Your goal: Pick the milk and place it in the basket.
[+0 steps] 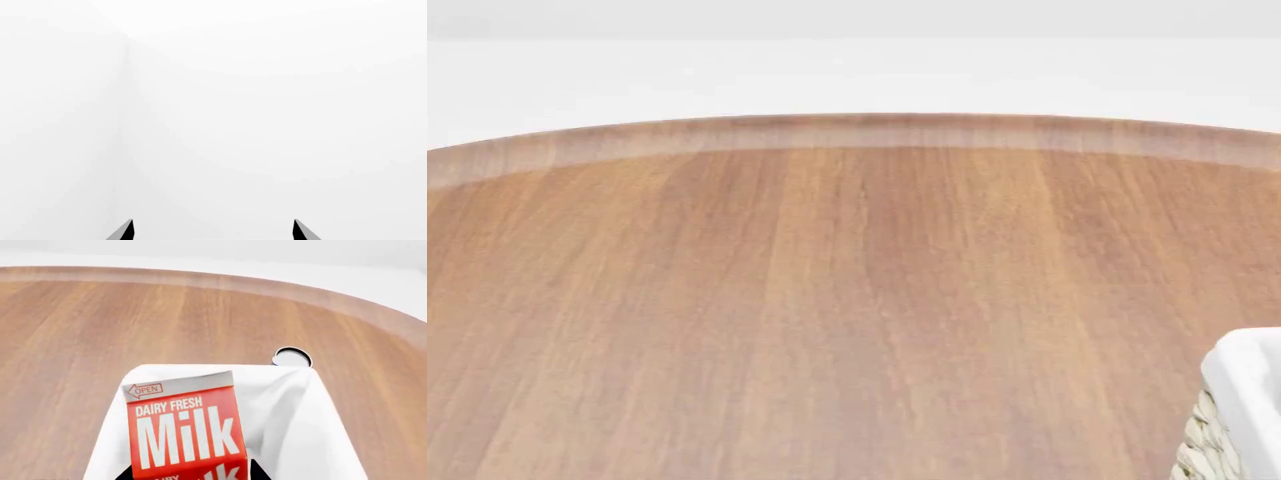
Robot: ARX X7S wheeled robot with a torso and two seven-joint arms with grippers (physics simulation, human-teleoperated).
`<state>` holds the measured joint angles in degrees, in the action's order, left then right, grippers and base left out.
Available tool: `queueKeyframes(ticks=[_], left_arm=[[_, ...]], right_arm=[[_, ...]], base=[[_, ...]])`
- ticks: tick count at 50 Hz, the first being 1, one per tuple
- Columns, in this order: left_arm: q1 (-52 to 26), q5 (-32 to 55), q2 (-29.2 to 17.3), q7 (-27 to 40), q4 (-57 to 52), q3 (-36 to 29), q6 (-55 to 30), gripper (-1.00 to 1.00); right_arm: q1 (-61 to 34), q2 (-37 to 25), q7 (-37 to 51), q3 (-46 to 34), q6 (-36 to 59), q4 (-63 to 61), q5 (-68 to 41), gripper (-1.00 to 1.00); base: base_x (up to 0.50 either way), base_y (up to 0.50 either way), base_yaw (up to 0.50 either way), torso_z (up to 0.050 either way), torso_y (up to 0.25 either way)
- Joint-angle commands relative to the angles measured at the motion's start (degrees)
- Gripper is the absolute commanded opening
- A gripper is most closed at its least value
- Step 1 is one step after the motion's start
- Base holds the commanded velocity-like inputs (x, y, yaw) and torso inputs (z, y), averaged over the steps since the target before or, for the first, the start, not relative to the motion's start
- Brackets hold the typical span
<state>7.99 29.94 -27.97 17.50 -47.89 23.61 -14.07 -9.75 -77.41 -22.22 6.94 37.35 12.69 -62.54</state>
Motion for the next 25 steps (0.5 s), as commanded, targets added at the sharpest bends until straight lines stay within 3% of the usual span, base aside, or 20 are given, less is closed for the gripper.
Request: queueKeyframes(ticks=[1, 11, 25], left_arm=[[0.3, -4.0, 1.3, -1.3, 0.9, 0.9, 3.3, 1.00], [0.5, -4.2, 1.4, -1.4, 0.8, 0.7, 3.8, 1.00], [0.2, -2.6, 1.2, -0.8, 0.8, 1.4, 3.1, 1.00]], right_arm=[[0.7, 0.8, 0.0, 6.5, -0.7, 0.0, 1.4, -1.00], [1.3, 0.8, -0.2, 7.1, -0.5, -0.1, 1.8, -1.00], [2.0, 0.7, 0.2, 8.5, -0.2, 0.3, 2.2, -1.00]], base=[[0.00, 0.00, 0.00, 0.000, -0.154], [0.00, 0.00, 0.00, 0.000, -0.243], [0.00, 0.00, 0.00, 0.000, -0.002]])
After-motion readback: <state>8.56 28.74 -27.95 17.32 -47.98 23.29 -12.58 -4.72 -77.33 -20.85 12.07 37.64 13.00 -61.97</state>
